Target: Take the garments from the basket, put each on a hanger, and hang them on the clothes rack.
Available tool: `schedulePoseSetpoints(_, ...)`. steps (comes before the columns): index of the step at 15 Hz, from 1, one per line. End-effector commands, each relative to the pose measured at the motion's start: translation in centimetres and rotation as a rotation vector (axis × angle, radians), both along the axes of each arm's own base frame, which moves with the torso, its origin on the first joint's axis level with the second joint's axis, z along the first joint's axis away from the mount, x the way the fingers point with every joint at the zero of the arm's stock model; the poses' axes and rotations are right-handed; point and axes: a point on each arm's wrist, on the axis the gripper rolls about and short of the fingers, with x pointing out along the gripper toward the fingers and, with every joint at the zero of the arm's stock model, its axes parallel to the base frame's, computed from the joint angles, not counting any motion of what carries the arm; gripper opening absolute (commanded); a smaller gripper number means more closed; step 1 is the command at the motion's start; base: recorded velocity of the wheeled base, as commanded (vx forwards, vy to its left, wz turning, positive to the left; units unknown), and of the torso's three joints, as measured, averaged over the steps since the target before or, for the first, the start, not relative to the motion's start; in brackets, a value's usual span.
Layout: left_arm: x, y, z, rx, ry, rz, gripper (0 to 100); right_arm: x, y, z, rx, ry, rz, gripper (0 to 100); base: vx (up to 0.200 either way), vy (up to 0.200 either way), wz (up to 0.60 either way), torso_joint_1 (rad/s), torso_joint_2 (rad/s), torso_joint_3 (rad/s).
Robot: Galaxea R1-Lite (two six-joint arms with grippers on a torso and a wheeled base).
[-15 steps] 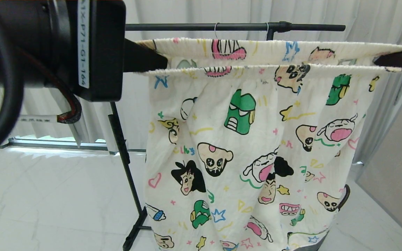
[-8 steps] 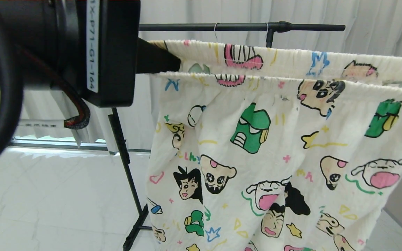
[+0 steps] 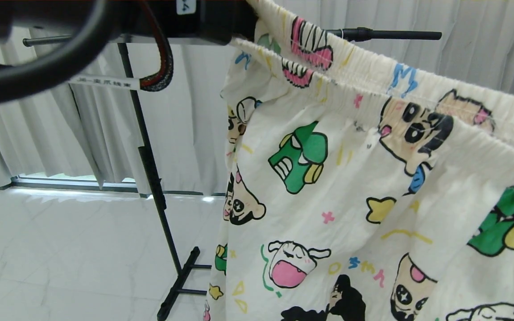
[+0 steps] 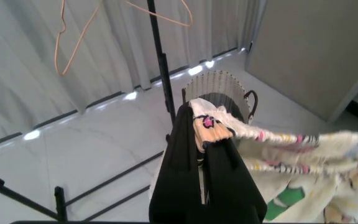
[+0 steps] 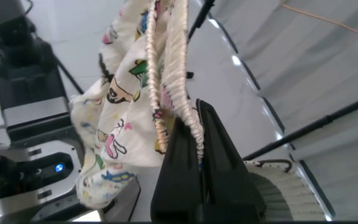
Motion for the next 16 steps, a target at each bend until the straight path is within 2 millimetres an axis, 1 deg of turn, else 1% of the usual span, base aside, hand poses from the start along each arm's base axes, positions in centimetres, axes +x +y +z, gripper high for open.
schedulePoseSetpoints(1,0.4,-0.7,-0.3,0.009,0.006,-0.001,0,0.0,0.9,-0.2,-0.018,0.007,0.033,0,0.0,0.0,0.0,0.0,0.0,0.0)
schedulePoseSetpoints(3,0.2,-0.4,-0.1,0.007,0.001,-0.001,0,0.0,0.9,-0.2,-0.018,0.007,0.031,0,0.0,0.0,0.0,0.0,0.0,0.0)
schedulePoseSetpoints(5,0.0,0.0,0.0,0.004,-0.001,-0.001,0,0.2,0.9,-0.3,-0.03,-0.008,-0.022,0,0.0,0.0,0.0,0.0,0.0,0.0)
schedulePoseSetpoints(6,-0.4,0.7,0.1,0.017,0.005,-0.001,0,0.4,1.0,-0.4,-0.047,-0.025,-0.084,0,0.0,0.0,0.0,0.0,0.0,0.0)
schedulePoseSetpoints(8,-1.7,2.8,-0.1,0.083,0.048,-0.001,0,1.4,1.6,-0.6,-0.075,-0.053,-0.221,0,0.0,0.0,0.0,0.0,0.0,0.0)
schedulePoseSetpoints(9,-2.2,3.7,-0.2,0.108,0.067,-0.002,0,1.9,1.9,-0.6,-0.078,-0.054,-0.25,0,0.0,0.0,0.0,0.0,0.0,0.0)
schedulePoseSetpoints(10,-3.0,5.0,-0.5,0.146,0.089,-0.003,0,2.7,2.6,-0.5,-0.059,-0.062,-0.278,0,0.0,0.0,0.0,0.0,0.0,0.0)
schedulePoseSetpoints(11,-3.5,5.8,-0.6,0.159,0.097,-0.006,0,3.3,3.3,-0.4,-0.04,-0.07,-0.293,0,0.0,0.0,0.0,0.0,0.0,0.0)
schedulePoseSetpoints(13,-5.5,7.3,-1.0,0.162,0.106,-0.075,0,5.3,5.6,-0.1,0.039,-0.102,-0.33,0,0.0,0.0,0.0,0.0,0.0,0.0)
schedulePoseSetpoints(14,-6.1,7.5,-0.9,0.147,0.109,-0.104,0,5.7,6.4,-0.1,0.056,-0.108,-0.33,0,0.0,0.0,0.0,0.0,0.0,0.0)
schedulePoseSetpoints(15,-7.6,7.5,-0.9,0.103,0.135,-0.188,0,6.8,8.1,0.0,0.109,-0.129,-0.332,0,0.0,0.0,0.0,0.0,0.0,0.0)
schedulePoseSetpoints(16,-8.5,7.3,-0.8,0.073,0.158,-0.244,0,7.5,9.2,0.0,0.138,-0.14,-0.33,0,0.0,0.0,0.0,0.0,0.0,0.0)
